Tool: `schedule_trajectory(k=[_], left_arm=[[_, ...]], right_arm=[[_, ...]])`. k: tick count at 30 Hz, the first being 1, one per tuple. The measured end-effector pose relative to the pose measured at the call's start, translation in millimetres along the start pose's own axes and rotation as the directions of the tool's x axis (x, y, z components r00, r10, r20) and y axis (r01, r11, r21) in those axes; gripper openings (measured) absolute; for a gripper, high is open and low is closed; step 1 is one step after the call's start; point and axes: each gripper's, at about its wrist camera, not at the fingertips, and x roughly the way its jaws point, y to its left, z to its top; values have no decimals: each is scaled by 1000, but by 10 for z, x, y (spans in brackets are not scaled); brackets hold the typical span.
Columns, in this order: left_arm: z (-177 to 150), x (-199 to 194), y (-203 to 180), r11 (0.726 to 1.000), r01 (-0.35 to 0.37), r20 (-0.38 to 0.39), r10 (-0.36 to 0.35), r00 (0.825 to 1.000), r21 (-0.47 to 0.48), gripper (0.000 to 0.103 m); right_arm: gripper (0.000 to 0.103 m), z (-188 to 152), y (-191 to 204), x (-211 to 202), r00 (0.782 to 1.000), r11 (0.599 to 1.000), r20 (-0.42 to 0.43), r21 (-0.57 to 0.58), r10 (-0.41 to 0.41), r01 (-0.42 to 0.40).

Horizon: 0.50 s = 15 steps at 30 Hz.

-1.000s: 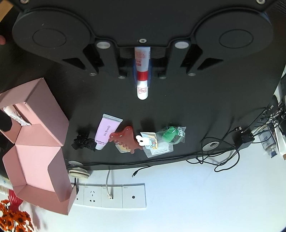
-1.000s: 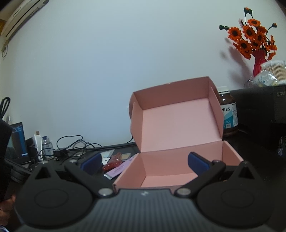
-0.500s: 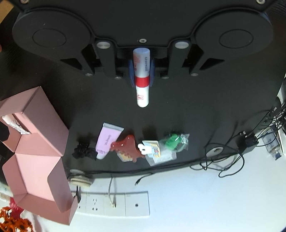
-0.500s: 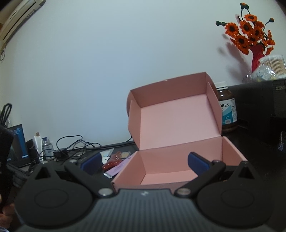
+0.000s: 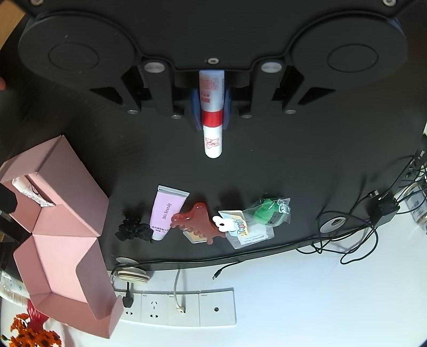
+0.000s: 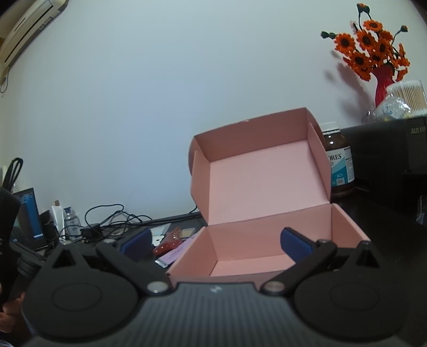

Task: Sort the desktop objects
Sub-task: 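Lower the held bottle into the pink box with the left gripper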

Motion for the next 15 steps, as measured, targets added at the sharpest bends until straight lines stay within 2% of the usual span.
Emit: schedule_trajectory(k=[7,15], left_arm=[[-52,-47,-56,1000,-10,30,11,1000,-8,17],[84,-285,-183,999,23,122,-20,992,-22,17]], right_arm=[[102,1,-51,-8,1000,999,6,32,6,-7],[102,38,-78,-62,1000,999,11,36,19,-19]])
